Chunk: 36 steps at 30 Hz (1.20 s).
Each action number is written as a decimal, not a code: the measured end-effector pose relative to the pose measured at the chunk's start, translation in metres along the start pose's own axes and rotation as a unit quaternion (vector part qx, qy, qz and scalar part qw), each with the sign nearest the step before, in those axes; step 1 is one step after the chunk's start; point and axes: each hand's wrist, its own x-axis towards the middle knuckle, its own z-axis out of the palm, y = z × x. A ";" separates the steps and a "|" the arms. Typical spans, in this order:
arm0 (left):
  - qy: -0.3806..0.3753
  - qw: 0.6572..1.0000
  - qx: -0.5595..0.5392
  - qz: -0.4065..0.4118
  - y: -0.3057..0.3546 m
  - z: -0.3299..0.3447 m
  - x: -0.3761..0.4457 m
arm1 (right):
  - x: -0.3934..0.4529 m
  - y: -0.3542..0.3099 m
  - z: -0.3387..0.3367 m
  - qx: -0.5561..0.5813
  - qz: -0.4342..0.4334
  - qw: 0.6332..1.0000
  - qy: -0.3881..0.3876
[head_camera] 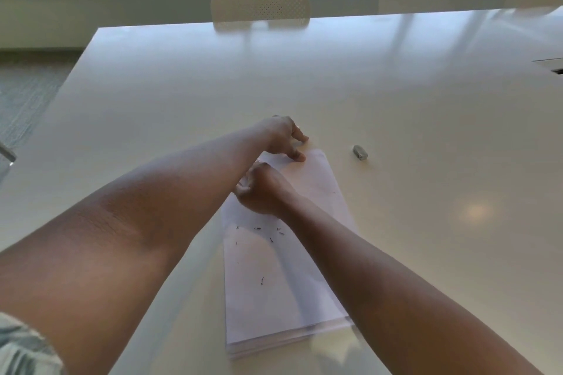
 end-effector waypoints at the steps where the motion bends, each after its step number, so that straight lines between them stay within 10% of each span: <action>1: 0.003 1.000 -0.002 0.002 0.000 0.000 -0.002 | -0.002 0.002 0.003 -0.002 -0.003 1.000 -0.012; 36: 0.038 0.992 -0.121 -0.005 -0.066 -0.007 -0.071 | -0.035 0.039 -0.004 -0.109 0.074 0.989 0.068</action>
